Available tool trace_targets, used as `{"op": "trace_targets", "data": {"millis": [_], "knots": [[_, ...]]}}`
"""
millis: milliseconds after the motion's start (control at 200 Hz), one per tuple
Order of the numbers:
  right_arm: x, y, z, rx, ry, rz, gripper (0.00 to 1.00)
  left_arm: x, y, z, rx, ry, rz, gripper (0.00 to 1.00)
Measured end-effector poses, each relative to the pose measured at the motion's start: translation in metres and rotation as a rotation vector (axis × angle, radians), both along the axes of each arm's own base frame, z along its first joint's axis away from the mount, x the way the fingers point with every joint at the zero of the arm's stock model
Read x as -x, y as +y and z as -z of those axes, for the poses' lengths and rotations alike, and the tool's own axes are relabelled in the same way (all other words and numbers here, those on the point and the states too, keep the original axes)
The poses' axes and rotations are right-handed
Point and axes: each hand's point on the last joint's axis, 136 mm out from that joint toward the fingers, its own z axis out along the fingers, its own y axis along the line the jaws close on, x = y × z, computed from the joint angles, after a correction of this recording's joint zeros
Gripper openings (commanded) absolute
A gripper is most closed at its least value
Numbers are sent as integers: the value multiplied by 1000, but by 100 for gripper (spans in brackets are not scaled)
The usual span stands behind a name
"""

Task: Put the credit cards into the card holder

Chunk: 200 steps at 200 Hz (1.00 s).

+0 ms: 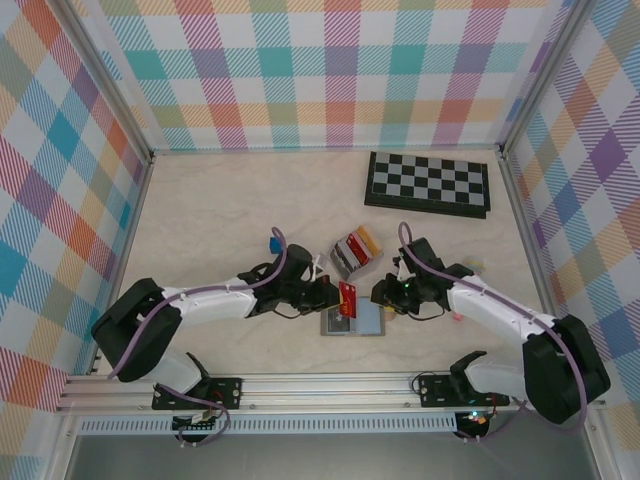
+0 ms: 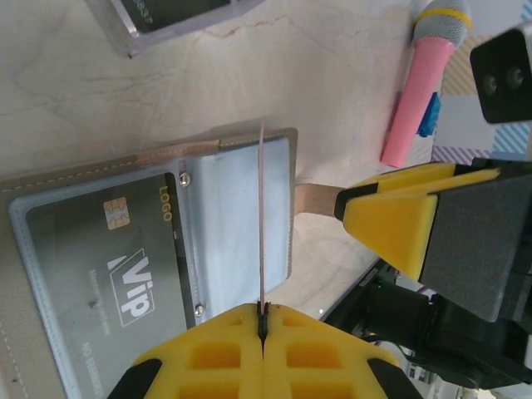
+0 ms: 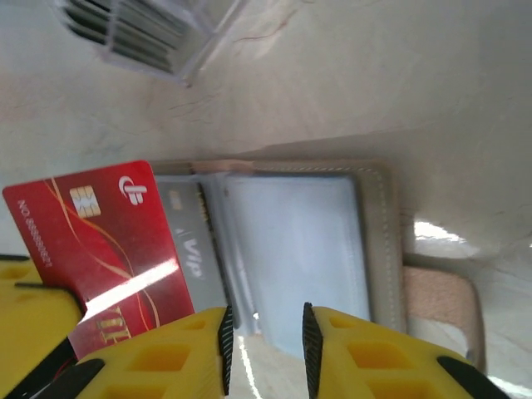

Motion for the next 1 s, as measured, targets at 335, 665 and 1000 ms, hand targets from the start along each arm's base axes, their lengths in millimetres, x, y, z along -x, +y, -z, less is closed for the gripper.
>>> {"op": "trace_targets", "data": {"millis": [335, 665, 1000], "knots": [[0, -8, 33, 76, 54, 11, 25, 15, 7, 36, -57, 33, -2, 0], [3, -12, 46, 98, 66, 17, 21, 13, 0, 38, -2, 27, -20, 0], [3, -13, 48, 106, 69, 19, 20, 18, 2, 39, 27, 20, -40, 0]]}}
